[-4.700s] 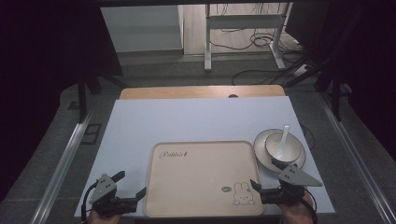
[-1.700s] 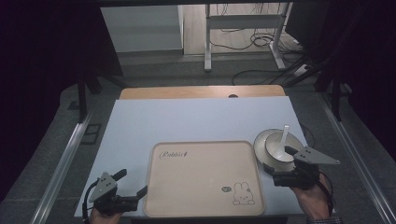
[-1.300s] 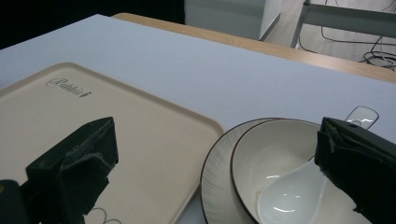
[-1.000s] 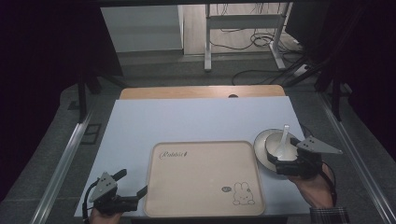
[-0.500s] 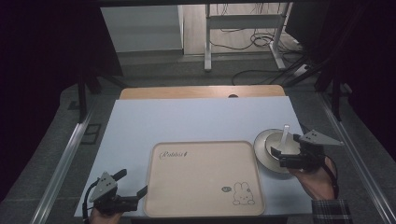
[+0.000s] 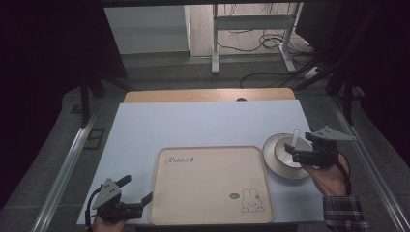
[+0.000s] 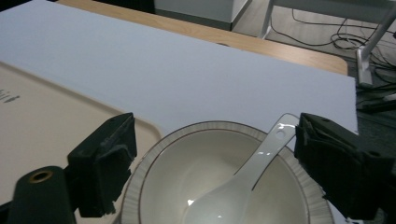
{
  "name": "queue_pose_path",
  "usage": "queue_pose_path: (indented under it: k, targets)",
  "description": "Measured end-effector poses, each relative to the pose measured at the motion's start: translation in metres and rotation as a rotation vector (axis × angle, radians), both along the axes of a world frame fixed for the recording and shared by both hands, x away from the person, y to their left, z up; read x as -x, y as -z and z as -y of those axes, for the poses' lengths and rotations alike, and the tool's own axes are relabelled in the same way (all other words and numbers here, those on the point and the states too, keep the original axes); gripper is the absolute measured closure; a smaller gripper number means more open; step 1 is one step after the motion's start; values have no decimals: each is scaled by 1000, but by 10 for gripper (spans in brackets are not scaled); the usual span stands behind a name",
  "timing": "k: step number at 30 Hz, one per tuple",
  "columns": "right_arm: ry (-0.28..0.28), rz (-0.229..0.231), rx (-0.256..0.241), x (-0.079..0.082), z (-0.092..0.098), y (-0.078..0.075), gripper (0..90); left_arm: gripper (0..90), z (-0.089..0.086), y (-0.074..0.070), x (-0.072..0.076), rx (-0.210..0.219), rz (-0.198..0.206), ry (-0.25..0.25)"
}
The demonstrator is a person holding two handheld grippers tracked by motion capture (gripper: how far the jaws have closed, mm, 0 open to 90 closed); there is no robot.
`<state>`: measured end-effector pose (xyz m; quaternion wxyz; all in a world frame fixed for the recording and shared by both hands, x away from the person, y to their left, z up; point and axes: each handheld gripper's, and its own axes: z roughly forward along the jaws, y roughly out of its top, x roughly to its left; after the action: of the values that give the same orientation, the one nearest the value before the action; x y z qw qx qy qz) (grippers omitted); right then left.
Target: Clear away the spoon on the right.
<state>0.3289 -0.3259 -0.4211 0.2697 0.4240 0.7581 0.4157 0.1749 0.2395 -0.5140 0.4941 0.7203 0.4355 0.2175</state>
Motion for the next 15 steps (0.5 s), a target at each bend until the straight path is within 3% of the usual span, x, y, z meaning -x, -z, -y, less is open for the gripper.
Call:
queue_pose_path:
  k: [9,15]
  targets:
    - [53,1,-3,-12,10,-3,233,8,0,0,0,1,1,1]
    - [68,-16,-15,-21,13,-3,239,8,0,0,0,1,0,1]
